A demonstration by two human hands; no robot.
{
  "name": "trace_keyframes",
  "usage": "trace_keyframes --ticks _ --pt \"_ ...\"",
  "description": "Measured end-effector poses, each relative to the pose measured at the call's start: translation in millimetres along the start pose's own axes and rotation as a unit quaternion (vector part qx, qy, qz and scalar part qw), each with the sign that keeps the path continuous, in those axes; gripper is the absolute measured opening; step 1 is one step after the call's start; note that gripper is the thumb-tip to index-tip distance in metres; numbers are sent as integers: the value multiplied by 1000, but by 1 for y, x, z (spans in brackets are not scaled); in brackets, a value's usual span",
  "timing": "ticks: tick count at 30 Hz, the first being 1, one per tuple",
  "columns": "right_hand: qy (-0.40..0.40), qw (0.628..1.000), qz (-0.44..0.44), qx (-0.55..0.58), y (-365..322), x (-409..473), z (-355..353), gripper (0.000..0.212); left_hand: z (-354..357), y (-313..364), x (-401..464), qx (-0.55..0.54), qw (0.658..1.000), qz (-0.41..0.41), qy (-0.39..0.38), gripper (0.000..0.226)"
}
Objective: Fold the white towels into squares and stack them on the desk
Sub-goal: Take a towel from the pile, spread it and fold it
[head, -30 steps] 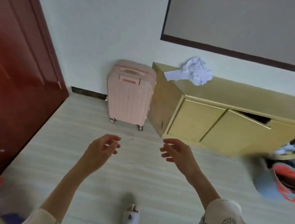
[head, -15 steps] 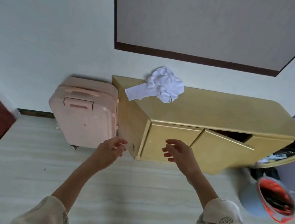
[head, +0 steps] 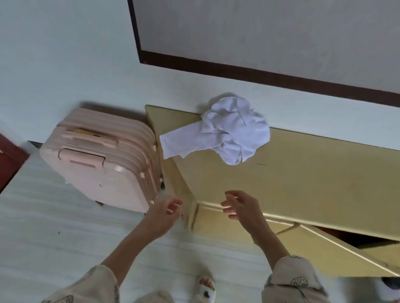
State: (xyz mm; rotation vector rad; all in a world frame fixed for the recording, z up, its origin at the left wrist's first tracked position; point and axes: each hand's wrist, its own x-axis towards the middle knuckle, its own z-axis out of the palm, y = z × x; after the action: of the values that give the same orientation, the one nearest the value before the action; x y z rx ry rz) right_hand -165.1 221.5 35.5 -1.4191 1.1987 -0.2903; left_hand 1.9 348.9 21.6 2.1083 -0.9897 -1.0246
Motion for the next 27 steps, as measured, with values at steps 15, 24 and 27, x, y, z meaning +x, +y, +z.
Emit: trace_keyframes --ticks 15,24,27 --pt "-39 874 92 -475 38 194 32 68 -9 -36 236 252 964 24 -77 40" --pt "-56 866 130 -480 63 205 33 95 -4 -27 321 343 935 73 -56 33" --pt "-67 868 137 -473 61 207 33 94 -3 -29 326 368 924 92 -50 21"
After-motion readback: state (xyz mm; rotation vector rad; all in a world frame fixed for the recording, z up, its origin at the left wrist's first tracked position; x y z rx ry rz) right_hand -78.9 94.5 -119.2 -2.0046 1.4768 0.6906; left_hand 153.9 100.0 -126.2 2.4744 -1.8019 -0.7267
